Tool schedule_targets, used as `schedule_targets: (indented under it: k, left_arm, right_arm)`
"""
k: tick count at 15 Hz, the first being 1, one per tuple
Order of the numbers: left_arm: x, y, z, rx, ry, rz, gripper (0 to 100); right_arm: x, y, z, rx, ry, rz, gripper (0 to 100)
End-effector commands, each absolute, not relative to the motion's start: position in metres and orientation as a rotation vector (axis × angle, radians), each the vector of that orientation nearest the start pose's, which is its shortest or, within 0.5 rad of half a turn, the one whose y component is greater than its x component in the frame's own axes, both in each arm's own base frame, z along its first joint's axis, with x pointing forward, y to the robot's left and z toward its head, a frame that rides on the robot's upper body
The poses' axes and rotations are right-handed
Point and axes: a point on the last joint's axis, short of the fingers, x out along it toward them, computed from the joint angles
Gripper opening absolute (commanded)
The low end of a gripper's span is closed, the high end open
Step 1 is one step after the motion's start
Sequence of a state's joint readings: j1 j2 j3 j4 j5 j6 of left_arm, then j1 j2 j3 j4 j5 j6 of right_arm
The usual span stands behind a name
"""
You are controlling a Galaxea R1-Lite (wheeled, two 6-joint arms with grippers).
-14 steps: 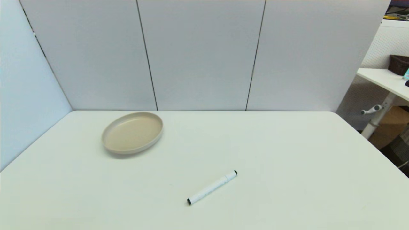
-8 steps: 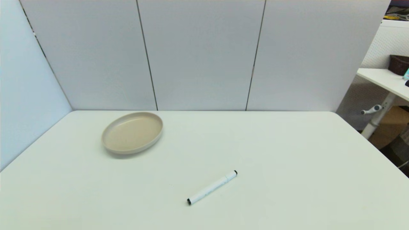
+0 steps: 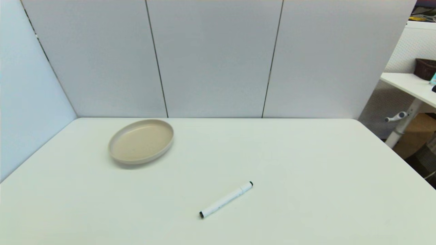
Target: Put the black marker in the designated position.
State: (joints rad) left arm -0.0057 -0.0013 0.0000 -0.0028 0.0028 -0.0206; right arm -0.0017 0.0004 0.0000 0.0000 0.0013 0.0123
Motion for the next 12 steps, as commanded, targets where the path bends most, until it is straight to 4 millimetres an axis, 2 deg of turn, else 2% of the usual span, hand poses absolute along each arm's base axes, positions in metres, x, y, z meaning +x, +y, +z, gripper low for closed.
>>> schedule_targets:
  k: [1,4,5,6,8,12]
  left_arm:
    - [-0.023,0.000,0.076,-0.021,-0.003,-0.002,100]
    - [-0.022,0.000,0.076,-0.021,0.014,-0.003,100]
    - [-0.017,0.000,0.078,-0.009,0.083,-0.001,100]
    - [-0.014,0.000,0.090,0.020,0.107,-0.006,100]
    - [-0.007,0.000,0.132,0.089,0.202,-0.052,100]
    - [0.036,-0.005,0.206,0.286,0.290,-0.223,100]
  right_arm:
    - [-0.023,0.000,0.075,0.012,0.000,0.000,100]
    - [-0.023,0.000,0.075,0.012,0.000,0.000,100]
    - [-0.023,0.000,0.075,0.012,0.000,0.000,100]
    - [-0.023,0.000,0.075,0.012,0.000,0.000,100]
    - [-0.023,0.000,0.075,0.012,0.000,0.000,100]
    - [-0.023,0.000,0.075,0.012,0.000,0.000,100]
